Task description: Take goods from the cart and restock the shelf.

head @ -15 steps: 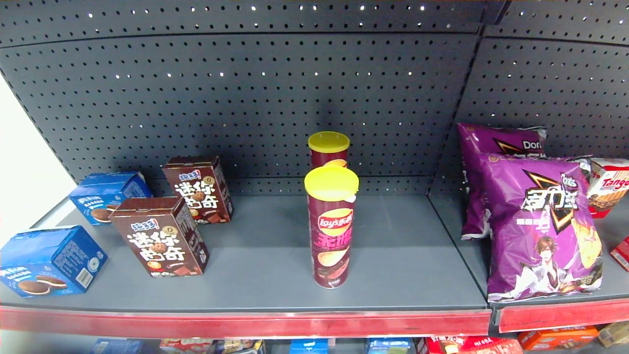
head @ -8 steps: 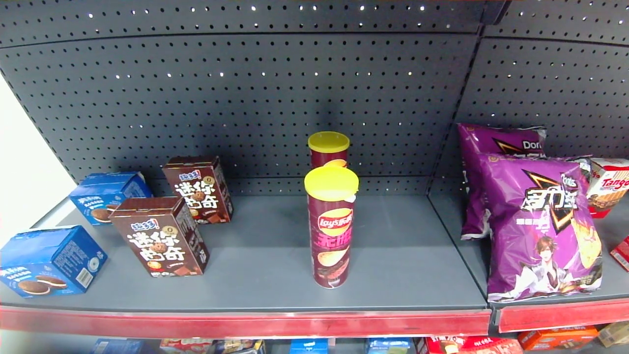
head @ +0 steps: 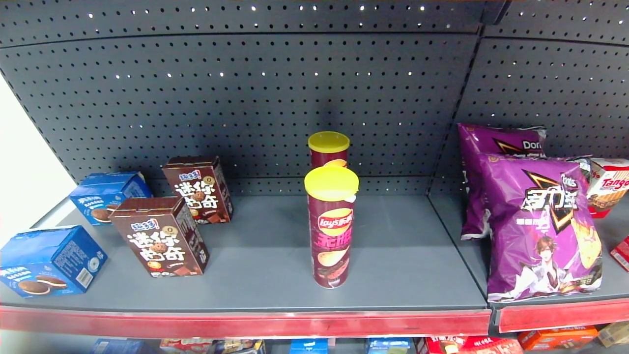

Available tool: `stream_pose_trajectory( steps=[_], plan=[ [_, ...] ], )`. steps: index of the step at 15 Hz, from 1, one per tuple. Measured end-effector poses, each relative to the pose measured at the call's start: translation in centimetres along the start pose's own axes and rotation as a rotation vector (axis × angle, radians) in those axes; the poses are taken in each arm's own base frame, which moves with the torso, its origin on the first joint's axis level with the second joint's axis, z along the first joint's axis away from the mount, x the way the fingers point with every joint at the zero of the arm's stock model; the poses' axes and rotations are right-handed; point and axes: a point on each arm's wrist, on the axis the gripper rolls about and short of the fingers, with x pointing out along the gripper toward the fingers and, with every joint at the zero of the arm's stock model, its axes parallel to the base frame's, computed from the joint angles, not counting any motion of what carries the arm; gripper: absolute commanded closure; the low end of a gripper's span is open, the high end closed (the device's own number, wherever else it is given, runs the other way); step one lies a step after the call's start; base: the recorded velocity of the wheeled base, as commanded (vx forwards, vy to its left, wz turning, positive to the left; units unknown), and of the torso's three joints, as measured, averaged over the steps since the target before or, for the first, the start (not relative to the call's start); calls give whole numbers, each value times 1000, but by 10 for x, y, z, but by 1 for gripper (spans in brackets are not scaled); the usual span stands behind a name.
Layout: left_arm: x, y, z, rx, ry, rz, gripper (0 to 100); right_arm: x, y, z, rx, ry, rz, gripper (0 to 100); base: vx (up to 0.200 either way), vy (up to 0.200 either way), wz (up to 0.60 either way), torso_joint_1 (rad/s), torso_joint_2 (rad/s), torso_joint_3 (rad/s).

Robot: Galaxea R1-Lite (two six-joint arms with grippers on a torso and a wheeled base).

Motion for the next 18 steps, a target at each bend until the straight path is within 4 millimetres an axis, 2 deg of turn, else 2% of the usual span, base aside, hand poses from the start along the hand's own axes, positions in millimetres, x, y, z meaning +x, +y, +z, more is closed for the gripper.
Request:
stream_pose_trajectory(
  steps=[4,11,14,18],
  plan=[
    [0,0,0,0,0,-1,0,-12,-4,-18,-6,-9,-78,0,0,0,0,0,0,0],
    [0,0,0,0,-1,2,0,-34,-15,-112,-98,52,-39,0,0,0,0,0,0,0],
    [0,0,0,0,-1,1,0,-34,-16,-135,-101,70,4,0,0,0,0,0,0,0],
    [0,0,0,0,0,1,0,-32,-15,-155,-73,100,70,0,0,0,0,0,0,0]
  ],
)
